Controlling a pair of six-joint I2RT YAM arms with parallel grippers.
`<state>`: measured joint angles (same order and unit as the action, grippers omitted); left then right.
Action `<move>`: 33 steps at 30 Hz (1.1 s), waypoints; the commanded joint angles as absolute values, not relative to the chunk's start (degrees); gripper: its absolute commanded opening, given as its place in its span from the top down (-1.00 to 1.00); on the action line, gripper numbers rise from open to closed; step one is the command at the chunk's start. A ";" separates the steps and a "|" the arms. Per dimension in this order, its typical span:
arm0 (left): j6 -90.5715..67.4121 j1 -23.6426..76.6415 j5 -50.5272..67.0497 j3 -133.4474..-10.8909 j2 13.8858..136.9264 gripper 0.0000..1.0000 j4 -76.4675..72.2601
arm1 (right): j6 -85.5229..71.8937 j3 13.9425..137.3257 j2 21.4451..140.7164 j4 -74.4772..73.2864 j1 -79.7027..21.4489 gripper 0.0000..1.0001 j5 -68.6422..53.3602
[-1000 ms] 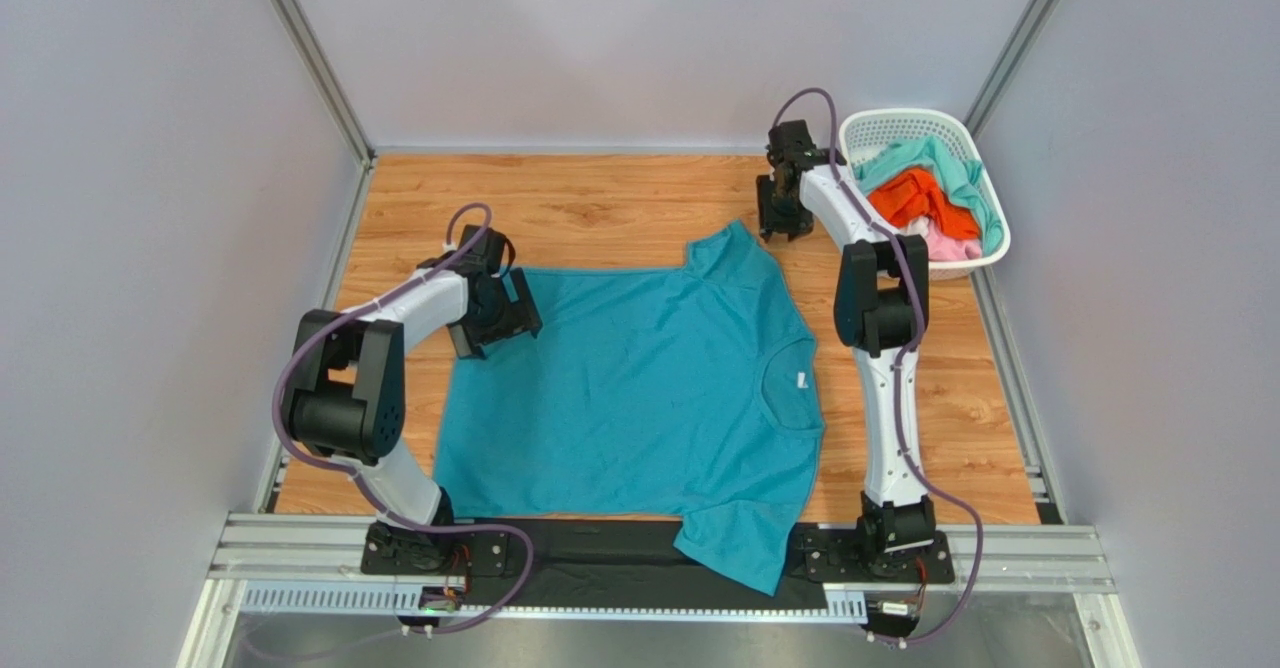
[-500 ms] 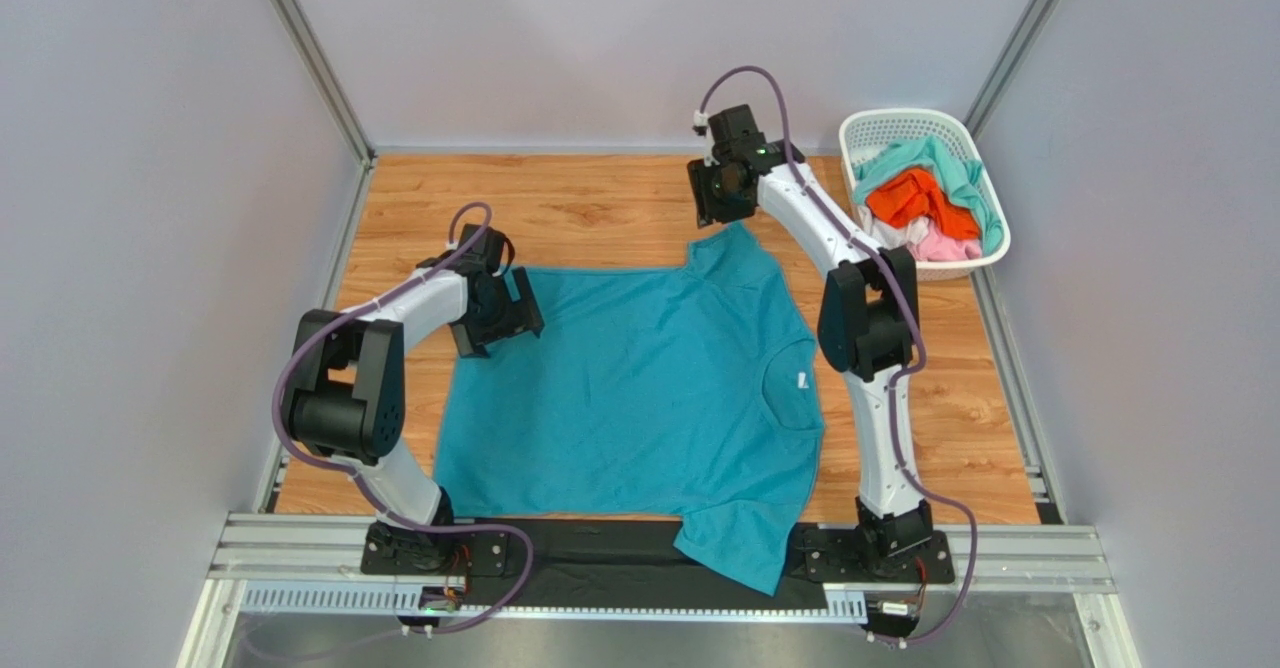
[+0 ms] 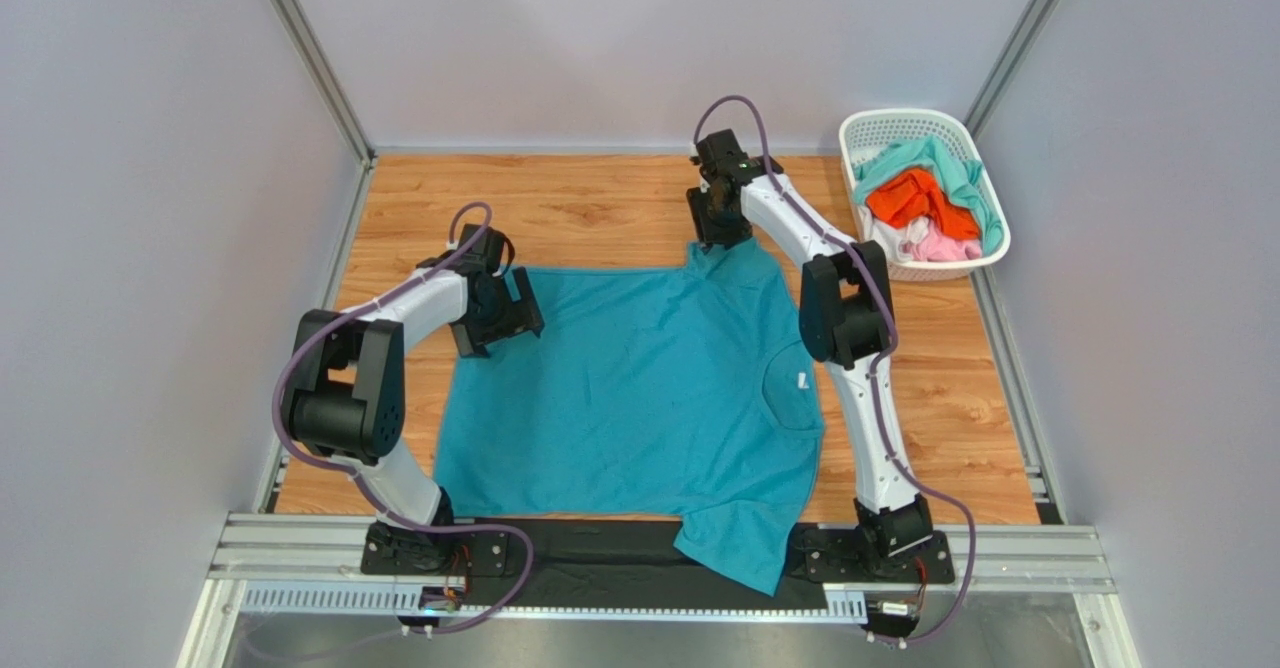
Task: Fold and stack the t-shirts
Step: Flatten the tshirt out
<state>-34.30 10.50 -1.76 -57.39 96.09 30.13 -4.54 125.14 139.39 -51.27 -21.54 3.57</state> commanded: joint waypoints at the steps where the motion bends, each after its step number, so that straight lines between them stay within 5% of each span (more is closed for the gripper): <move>1: -33.84 10.63 -0.62 -58.10 96.50 -0.99 28.92 | -3.69 129.19 141.94 -51.68 -21.62 0.07 3.78; 4: -33.75 10.63 -0.53 -58.18 96.68 -0.99 28.74 | -3.86 130.78 143.61 -51.50 -21.62 0.06 3.78; 9: -33.84 10.55 -0.44 -58.10 96.94 -0.99 28.65 | -4.31 131.31 144.06 -49.92 -21.97 0.47 4.30; 17: -33.84 10.63 -0.35 -58.01 96.68 -0.99 28.65 | -4.39 129.47 140.01 -48.08 -24.34 0.67 10.37; 33: -33.84 10.63 -0.44 -58.10 97.65 -1.00 28.65 | -8.52 132.63 143.96 -44.48 -26.46 0.54 11.95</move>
<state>-34.30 10.50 -1.56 -57.45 96.23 29.87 -7.11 129.45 143.00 -48.12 -26.59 10.63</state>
